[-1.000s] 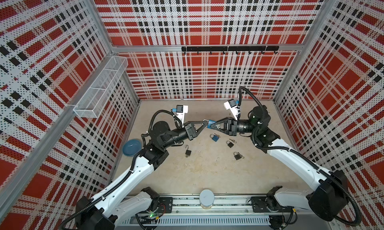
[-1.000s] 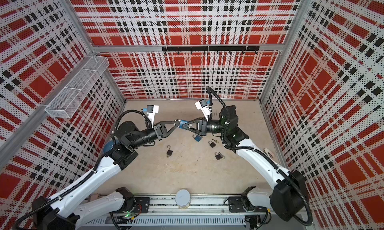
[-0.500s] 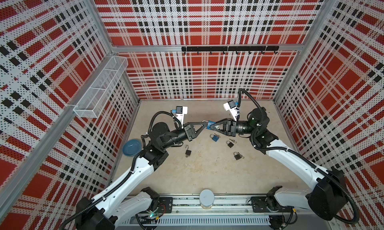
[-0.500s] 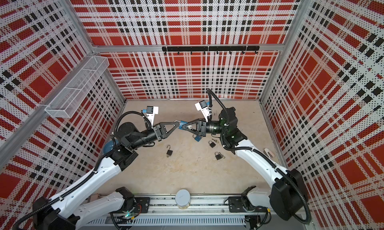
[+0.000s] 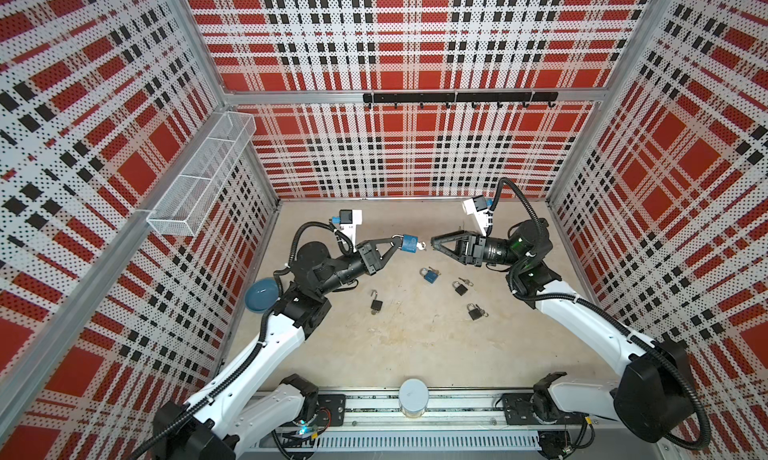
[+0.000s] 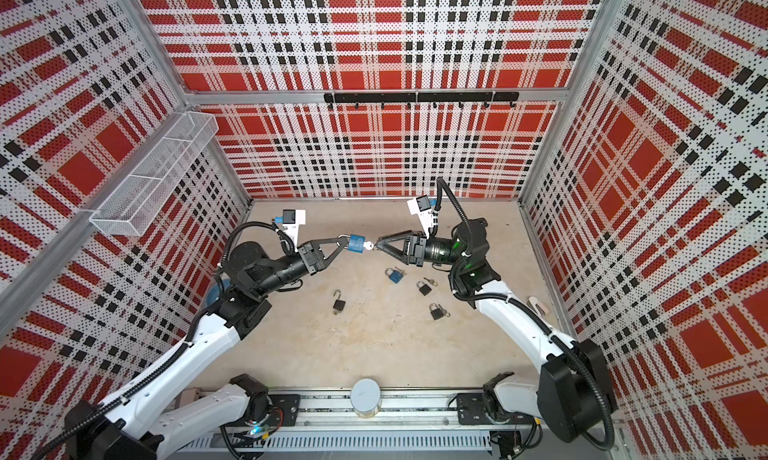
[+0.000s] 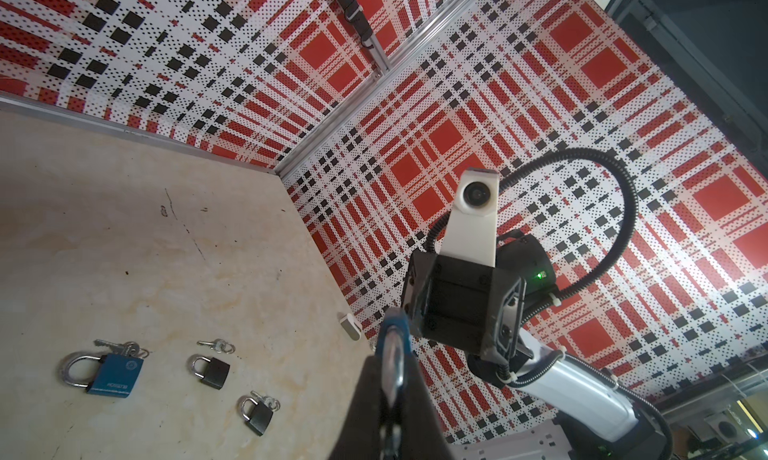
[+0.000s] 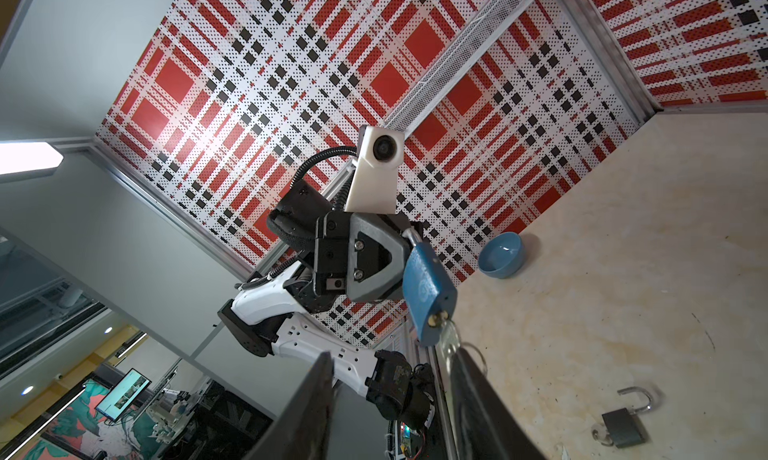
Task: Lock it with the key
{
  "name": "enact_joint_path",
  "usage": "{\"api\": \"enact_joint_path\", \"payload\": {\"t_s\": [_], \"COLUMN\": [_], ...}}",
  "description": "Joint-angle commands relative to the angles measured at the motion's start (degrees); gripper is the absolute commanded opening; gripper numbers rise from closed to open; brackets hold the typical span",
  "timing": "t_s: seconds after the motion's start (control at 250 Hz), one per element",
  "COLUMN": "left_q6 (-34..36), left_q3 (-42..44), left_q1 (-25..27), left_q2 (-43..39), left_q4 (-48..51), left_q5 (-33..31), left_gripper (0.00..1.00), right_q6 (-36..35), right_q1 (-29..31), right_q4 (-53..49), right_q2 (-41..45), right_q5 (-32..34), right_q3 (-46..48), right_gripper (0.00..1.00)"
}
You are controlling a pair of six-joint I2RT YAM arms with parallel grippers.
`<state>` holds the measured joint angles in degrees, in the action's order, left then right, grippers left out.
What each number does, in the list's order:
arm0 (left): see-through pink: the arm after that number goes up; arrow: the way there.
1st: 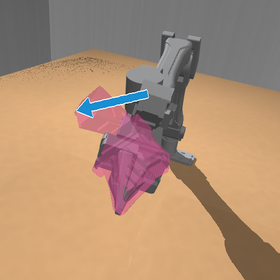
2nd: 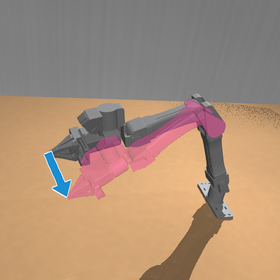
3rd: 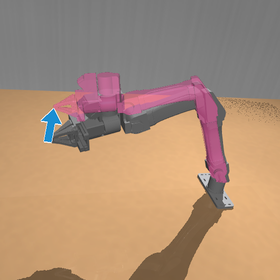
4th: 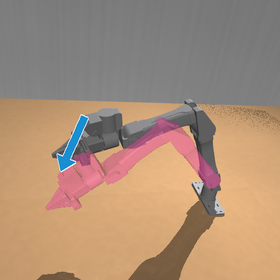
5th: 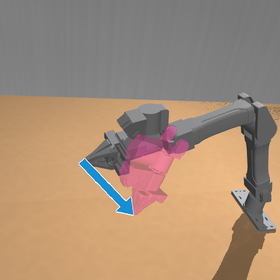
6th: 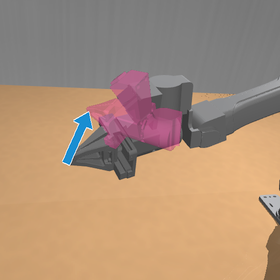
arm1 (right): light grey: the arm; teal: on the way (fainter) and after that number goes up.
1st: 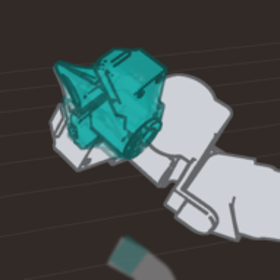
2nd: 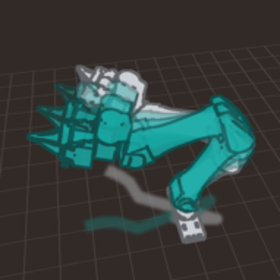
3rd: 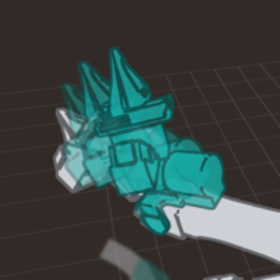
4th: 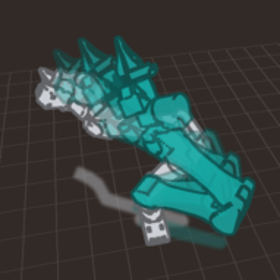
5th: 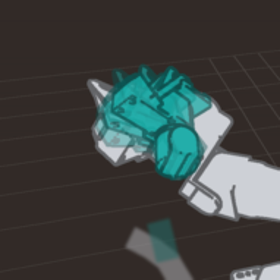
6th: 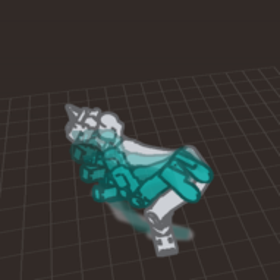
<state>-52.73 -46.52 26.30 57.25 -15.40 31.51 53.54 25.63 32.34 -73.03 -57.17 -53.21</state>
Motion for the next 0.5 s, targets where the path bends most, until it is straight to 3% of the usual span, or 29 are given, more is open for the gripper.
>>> {"api": "enact_joint_path", "payload": {"t_s": [0.0, 0.288, 0.496], "left_q6": [-1.2, -1.9, -1.6], "left_q3": [-1.4, -3.2, -4.5], "left_q1": [-0.5, 1.3, 2.7], "left_q2": [-1.2, 0.2, 1.2], "left_q4": [-1.9, -2.4, -2.4], "left_q5": [1.2, 2.5, 2.6], "left_gripper": [0.00, 0.00, 0.00], "right_q6": [-2.6, -2.8, -2.7], "right_q1": [-0.2, 0.5, 1.3], "right_q4": [-1.1, -1.0, -0.4], "right_q2": [1.3, -2.2, -4.2], "right_q5": [0.7, 0.0, -0.6], "right_q3": [-0.5, -3.0, -4.7], "right_gripper": [0.47, 0.45, 0.36]}}
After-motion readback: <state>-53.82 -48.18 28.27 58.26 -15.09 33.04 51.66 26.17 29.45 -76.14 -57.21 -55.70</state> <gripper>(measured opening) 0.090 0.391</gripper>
